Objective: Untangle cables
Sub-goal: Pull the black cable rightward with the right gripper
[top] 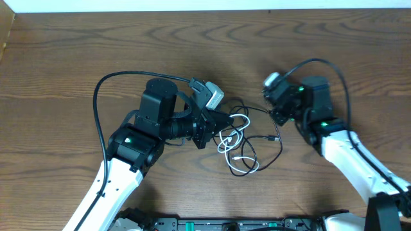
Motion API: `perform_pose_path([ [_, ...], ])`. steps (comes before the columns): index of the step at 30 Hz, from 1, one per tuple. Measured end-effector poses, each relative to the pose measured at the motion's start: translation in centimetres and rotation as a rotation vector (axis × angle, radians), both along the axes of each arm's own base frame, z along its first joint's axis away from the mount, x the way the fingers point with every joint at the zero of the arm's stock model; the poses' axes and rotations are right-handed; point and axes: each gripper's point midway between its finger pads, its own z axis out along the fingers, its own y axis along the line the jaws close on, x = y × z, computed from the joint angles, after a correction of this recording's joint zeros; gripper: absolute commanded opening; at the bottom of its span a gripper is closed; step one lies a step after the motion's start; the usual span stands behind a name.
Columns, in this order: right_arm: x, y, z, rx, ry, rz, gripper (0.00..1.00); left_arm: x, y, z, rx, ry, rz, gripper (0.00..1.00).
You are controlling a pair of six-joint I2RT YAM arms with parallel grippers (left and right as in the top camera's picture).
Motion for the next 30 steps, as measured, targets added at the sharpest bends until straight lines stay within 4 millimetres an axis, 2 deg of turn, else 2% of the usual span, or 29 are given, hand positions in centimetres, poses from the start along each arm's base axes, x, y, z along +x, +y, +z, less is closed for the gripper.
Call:
perform_pose_path([
  [2,-0.4,0.2,0.2,0.035,0.016,0.029,0.27,0.1,-0.2,0.4,-0.016,-0.017,-0.009,0.07],
  [7,-2.9,2.4,-0.5,0.068,0.071,0.181,0.34,-0.3,-1.0,2.3,-0.088,-0.069,-0.069,0.07],
  [8,-3.3,2.9,-0.7,0.066,0.073,0.211,0.37,-0.4,-1.1,2.5,-0.098,-0.072,-0.079,0.07],
  [10,-4.0,3.7,-1.1,0.058,0.07,0.267,0.5,-0.8,-1.2,2.9,-0.117,-0.071,-0.103,0.08],
  [15,-4.0,4.7,-1.0,0.032,0.003,0.345,0.51,-1.8,-1.6,3.5,-0.156,-0.055,-0.161,0.07],
  [23,-2.9,5.0,-1.8,0.016,-0.041,0.362,0.43,-3.1,-1.8,4.2,-0.197,-0.041,-0.235,0.07],
  [25,-2.6,5.1,-2.2,0.013,-0.044,0.365,0.3,-3.2,-1.8,4.3,-0.201,-0.039,-0.243,0.07],
  [27,-2.5,5.0,-2.6,0.009,-0.042,0.365,0.07,-3.3,-1.8,4.3,-0.204,-0.038,-0.247,0.07],
  [28,-2.4,5.0,-2.8,0.006,-0.041,0.364,0.01,-3.3,-1.8,4.3,-0.205,-0.037,-0.25,0.07],
  [30,-2.3,4.9,-3.0,-0.002,-0.036,0.356,0.01,-3.4,-1.8,4.3,-0.206,-0.035,-0.253,0.08],
])
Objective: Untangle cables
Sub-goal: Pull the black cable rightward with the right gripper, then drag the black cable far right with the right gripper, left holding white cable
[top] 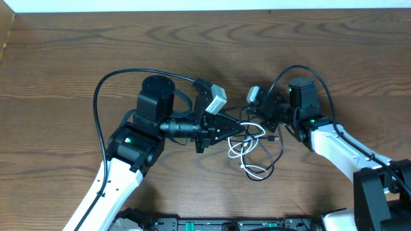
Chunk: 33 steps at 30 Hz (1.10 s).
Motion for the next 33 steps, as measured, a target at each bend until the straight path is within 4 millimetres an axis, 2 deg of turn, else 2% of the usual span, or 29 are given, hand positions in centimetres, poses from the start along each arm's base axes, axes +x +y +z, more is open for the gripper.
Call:
perform_pose_path([
  [4,0.8,-0.9,-0.4,-0.031,0.009,-0.075,0.01,0.1,0.1,-0.6,0.022,0.023,0.019,0.07],
  [8,2.3,-3.1,-1.0,-0.06,0.045,-0.234,0.01,1.1,1.0,-3.1,0.129,0.098,0.125,0.07],
  [10,3.4,-5.0,-1.2,-0.072,0.062,-0.349,0.01,1.9,1.7,-4.8,0.204,0.13,0.203,0.07],
  [15,5.8,-12.0,-1.8,-0.087,0.115,-0.74,0.01,3.6,4.5,-8.5,0.399,0.17,0.398,0.07],
  [20,6.5,-19.1,-1.9,-0.052,0.15,-1.056,0.01,5.5,8.1,-11.1,0.587,0.147,0.6,0.07],
  [24,6.3,-24.0,-1.9,0.0,0.176,-1.242,0.01,7.3,10.9,-11.7,0.671,0.109,0.743,0.07],
  [25,6.0,-25.9,-1.9,0.028,0.188,-1.315,0.01,7.7,11.7,-11.7,0.686,0.105,0.778,0.07],
  [26,6.0,-26.4,-1.9,0.034,0.189,-1.332,0.01,7.9,12.1,-11.8,0.692,0.105,0.795,0.07],
  [33,3.9,-33.9,-1.9,0.157,0.225,-1.601,0.01,9.5,15.5,-11.8,0.715,0.122,0.921,0.07],
])
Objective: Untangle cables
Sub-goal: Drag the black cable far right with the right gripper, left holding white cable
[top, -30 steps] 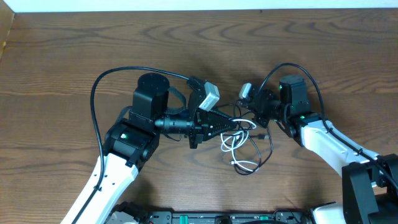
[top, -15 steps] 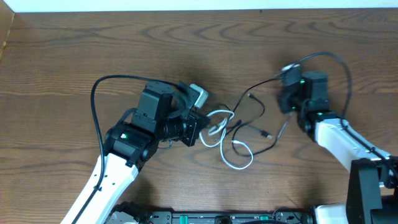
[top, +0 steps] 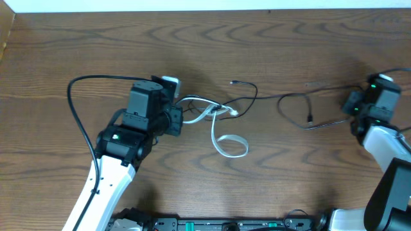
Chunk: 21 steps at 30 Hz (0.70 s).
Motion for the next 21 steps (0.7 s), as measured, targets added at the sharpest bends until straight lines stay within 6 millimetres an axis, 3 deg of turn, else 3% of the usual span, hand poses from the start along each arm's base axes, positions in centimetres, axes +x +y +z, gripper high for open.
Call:
perform_pose_path([
  [3,-1.3,-3.1,0.0,0.029,-0.015,-0.114,0.01,0.5,1.4,0.0,0.006,-0.005,0.055,0.07],
  [7,-2.6,-5.7,0.0,0.061,-0.032,-0.208,0.01,1.1,2.4,0.3,-0.009,-0.012,0.113,0.08],
  [11,-3.0,-6.7,0.2,0.102,-0.064,-0.241,0.01,1.6,1.3,1.1,-0.083,-0.038,0.091,0.07],
  [16,-0.8,-4.9,1.7,0.179,-0.17,-0.127,0.01,1.5,-3.0,3.5,-0.278,-0.071,-0.078,0.07],
  [21,1.3,-0.7,3.2,0.205,-0.215,0.08,0.01,-0.2,-6.6,4.3,-0.37,-0.05,-0.234,0.07],
])
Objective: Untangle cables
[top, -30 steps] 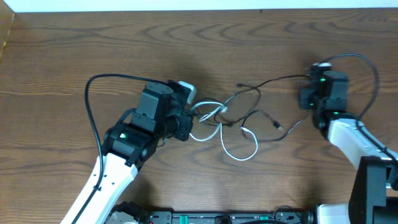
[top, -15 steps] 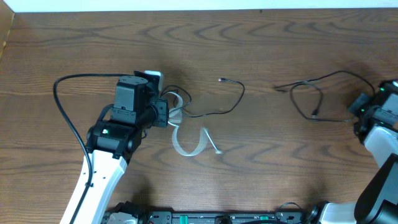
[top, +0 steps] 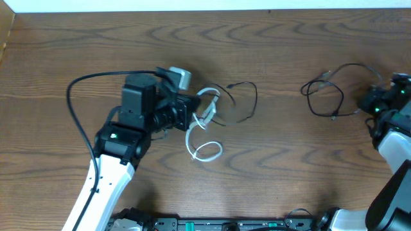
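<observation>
A white cable (top: pixel 207 151) curls in a loop left of the table's middle, and its upper end rises to my left gripper (top: pixel 194 108), which appears shut on it. A thin black cable (top: pixel 255 96) arcs from beside the white one toward the middle, still crossing it near the fingers. A second black cable (top: pixel 323 96) lies bunched in a loop at the right, apart from the other two. One strand of it runs to my right gripper (top: pixel 371 106), which looks shut on it at the table's right edge.
The wooden table (top: pixel 289 179) fills the view. My left arm's own black supply lead (top: pixel 74 96) arcs over the table at the left. A dark rail (top: pixel 225 224) runs along the front edge, and a pale strip (top: pixel 192 5) marks the far edge.
My left gripper has moved a little to the right and the white loop has drawn in beneath it. The right-hand black cable, stretched out before, now lies bunched in a loop near the right gripper.
The cables first lay in one tangle at the centre with both grippers at it. Then both grippers were in the knot. After that the arms stood far apart, one black cable pulled out to the right, the white one to the left. Now that black cable lies separate.
</observation>
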Motion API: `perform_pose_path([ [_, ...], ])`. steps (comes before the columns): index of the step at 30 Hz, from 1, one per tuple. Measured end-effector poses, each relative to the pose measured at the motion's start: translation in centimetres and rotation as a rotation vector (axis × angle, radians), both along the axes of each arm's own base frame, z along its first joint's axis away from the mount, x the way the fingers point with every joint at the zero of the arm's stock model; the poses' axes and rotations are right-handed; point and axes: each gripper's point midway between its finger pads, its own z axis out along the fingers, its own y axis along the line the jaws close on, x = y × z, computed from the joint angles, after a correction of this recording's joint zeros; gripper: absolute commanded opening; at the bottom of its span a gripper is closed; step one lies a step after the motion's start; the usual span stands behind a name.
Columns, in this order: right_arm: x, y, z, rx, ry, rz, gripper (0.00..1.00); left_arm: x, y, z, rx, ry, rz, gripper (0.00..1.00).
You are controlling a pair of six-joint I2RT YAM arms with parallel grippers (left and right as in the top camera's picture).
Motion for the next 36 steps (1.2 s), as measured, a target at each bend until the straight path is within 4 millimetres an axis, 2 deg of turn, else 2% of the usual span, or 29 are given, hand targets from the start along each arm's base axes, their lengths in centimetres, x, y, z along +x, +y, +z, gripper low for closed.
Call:
perform_pose_path([
  [4,-0.8,2.3,0.7,-0.073,0.067,0.081,0.01,-0.7,-1.7,-1.1,-0.012,0.047,-0.07,0.08],
  [7,-1.7,1.7,2.4,-0.163,0.125,0.054,0.01,-0.4,-2.1,-2.6,-0.001,0.091,-0.078,0.08],
  [13,-3.4,-3.1,8.1,-0.368,0.213,-0.135,0.01,0.5,-1.9,-5.7,0.048,0.17,-0.053,0.08],
  [17,-4.8,-6.5,10.7,-0.449,0.251,-0.265,0.01,0.6,-1.8,-6.2,0.058,0.181,-0.046,0.08],
  [23,-8.5,-11.4,11.6,-0.503,0.319,-0.465,0.01,0.7,-1.7,-6.2,0.063,0.179,-0.041,0.07],
  [27,-10.8,-13.7,11.8,-0.486,0.332,-0.579,0.01,0.8,-1.7,-6.2,0.065,0.179,-0.04,0.08],
  [28,-11.1,-14.0,11.8,-0.479,0.328,-0.597,0.05,0.8,-1.7,-6.2,0.064,0.179,-0.039,0.07],
  [29,-11.1,-14.2,11.9,-0.471,0.318,-0.608,0.11,0.8,-1.7,-6.2,0.064,0.179,-0.039,0.08],
  [31,-10.5,-14.1,12.2,-0.45,0.279,-0.597,0.44,0.8,-1.7,-6.2,0.063,0.174,-0.04,0.08],
  [32,-10.0,-13.9,12.3,-0.439,0.258,-0.58,0.48,0.8,-1.8,-6.1,0.062,0.169,-0.043,0.08],
  [36,-7.2,-11.3,11.8,-0.334,0.17,-0.407,0.34,1.2,-2.9,-5.3,0.05,0.117,-0.065,0.08],
])
